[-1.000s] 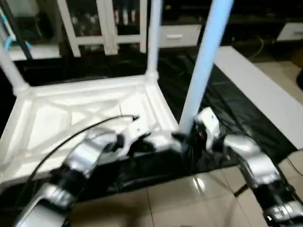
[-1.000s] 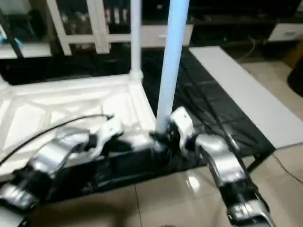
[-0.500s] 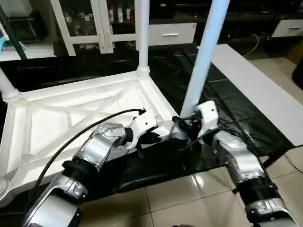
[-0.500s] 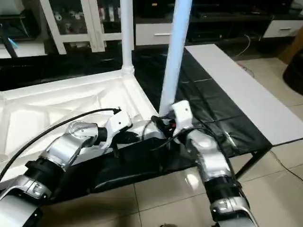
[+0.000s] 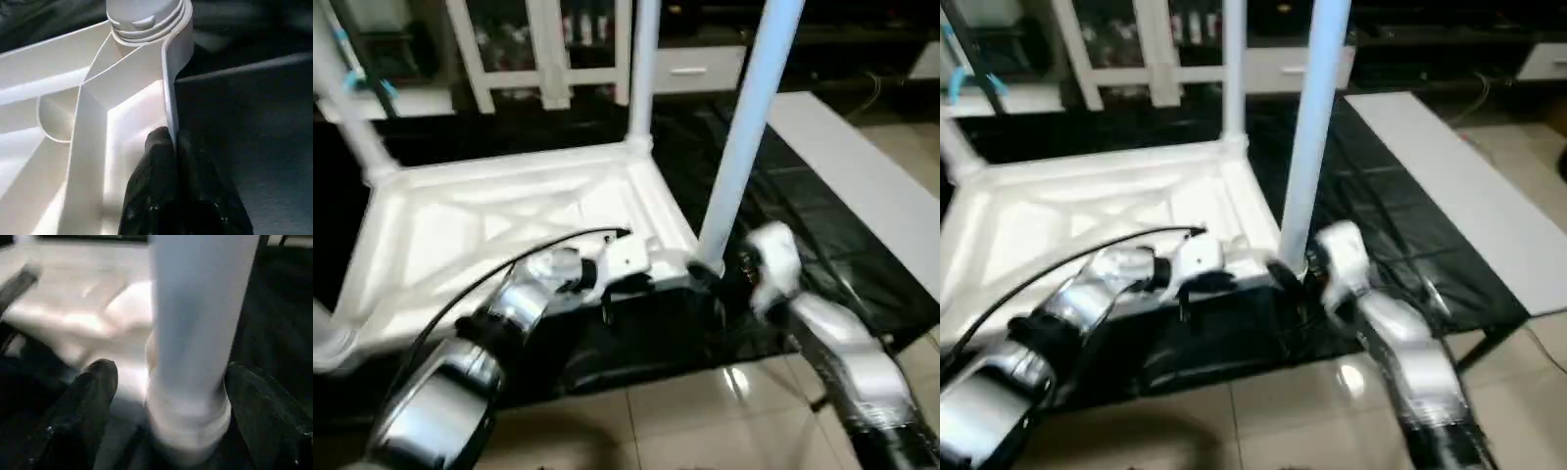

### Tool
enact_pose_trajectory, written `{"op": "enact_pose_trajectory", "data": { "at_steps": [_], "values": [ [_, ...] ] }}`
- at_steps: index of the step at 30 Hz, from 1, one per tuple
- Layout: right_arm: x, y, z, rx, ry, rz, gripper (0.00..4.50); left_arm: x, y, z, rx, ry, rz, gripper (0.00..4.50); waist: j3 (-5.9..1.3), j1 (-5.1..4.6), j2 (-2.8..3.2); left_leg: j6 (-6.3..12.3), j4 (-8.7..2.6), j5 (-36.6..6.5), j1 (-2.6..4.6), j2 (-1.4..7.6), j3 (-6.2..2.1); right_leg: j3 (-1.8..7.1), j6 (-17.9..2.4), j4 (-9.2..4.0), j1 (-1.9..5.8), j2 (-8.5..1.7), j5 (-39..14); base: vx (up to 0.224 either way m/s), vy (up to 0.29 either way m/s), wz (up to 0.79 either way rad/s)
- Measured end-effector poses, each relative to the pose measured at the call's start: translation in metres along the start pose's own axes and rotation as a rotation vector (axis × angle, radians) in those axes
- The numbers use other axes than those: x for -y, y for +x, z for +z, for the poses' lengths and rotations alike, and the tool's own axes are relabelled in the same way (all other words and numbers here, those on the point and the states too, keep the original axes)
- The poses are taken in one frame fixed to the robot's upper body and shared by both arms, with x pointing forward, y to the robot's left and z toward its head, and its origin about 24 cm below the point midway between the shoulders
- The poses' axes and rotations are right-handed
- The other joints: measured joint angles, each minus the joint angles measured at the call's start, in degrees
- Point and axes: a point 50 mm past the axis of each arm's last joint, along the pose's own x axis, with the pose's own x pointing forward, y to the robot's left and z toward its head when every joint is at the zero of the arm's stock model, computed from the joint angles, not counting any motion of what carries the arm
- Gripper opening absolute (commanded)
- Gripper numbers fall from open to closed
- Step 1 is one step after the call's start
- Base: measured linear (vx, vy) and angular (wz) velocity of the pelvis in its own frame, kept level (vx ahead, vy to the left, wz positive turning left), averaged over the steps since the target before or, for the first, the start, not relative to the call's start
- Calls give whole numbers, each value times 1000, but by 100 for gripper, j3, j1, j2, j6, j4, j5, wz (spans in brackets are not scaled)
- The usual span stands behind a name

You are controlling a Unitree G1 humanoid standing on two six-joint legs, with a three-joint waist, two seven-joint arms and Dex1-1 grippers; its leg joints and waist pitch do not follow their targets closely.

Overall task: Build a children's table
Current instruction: Rotate leg to tighten

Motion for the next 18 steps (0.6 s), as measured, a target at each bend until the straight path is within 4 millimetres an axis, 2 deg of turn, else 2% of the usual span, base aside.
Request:
{"op": "enact_pose_trajectory", "data": {
  "at_steps": [1, 5, 6, 7, 9, 10, 12, 14, 17, 18],
  "values": [
    [-5, -2, -7, -23, 15, 23, 368, -4, -2, -1, -16, 14, 15, 0, 9, -47, 15, 0, 0, 0, 2, -2, -1, 0, 2, -1, -1, -1, -1, 0, 0, 0],
    [-13, -13, -19, -71, 33, 43, 368, -10, 0, 2, -44, 73, 18, 0, 32, -88, 99, 0, 0, 0, -9, -7, -8, -3, 5, -6, -6, -3, -3, 0, 0, 0],
    [-14, -16, -19, -72, 27, 39, 368, -12, 1, 2, -50, 84, 21, 0, 35, -86, 133, 0, -1, 0, -11, -6, -14, -8, 5, -6, -6, -2, -3, 0, 0, 0],
    [-14, -16, -17, -66, 19, 41, 368, -13, 1, 2, -54, 90, 29, 0, 41, -102, 135, 0, 2, 0, -12, -4, -20, -12, 6, -12, 0, 2, -3, 0, 0, 0],
    [-16, -16, -12, -50, 7, 40, 368, -15, 3, 4, -63, 85, 60, 0, 48, -128, 178, 0, 2, 0, -16, -9, -19, -8, 5, -10, -1, -2, -3, 0, 0, 0],
    [-16, -16, -10, -45, 3, 38, 368, -16, 5, 5, -64, 81, 73, 0, 48, -134, 188, 1, 2, 0, -19, -9, -18, -8, 5, -10, -2, -3, -2, 0, 0, 0],
    [-18, -15, -7, -37, 2, 27, 373, -16, 6, 5, -52, 54, 88, 58, 48, -153, 192, 0, 2, 0, -20, -8, -19, -11, 4, -8, -2, -3, -2, 0, 0, 0],
    [-20, -15, -3, -24, 0, 21, 373, -18, 5, 4, -35, 29, 100, 58, 48, -175, 193, 1, 2, 0, -25, -7, -20, -12, 1, -6, -7, -2, 0, 0, 0, 0],
    [-23, -13, -1, -6, 11, 9, 373, -19, 2, 8, 22, -2, 94, 98, 46, -189, 195, 1, 2, 0, -26, -6, -18, -10, -26, -3, -9, -3, 17, 0, 0, 0],
    [-24, -12, 0, 5, 20, -2, 373, -19, -3, 13, 88, -27, 103, 102, 45, -198, 188, 1, -1, 0, -30, -5, -14, -7, -22, -2, -17, -3, 14, 0, 0, 0]
  ]
}}
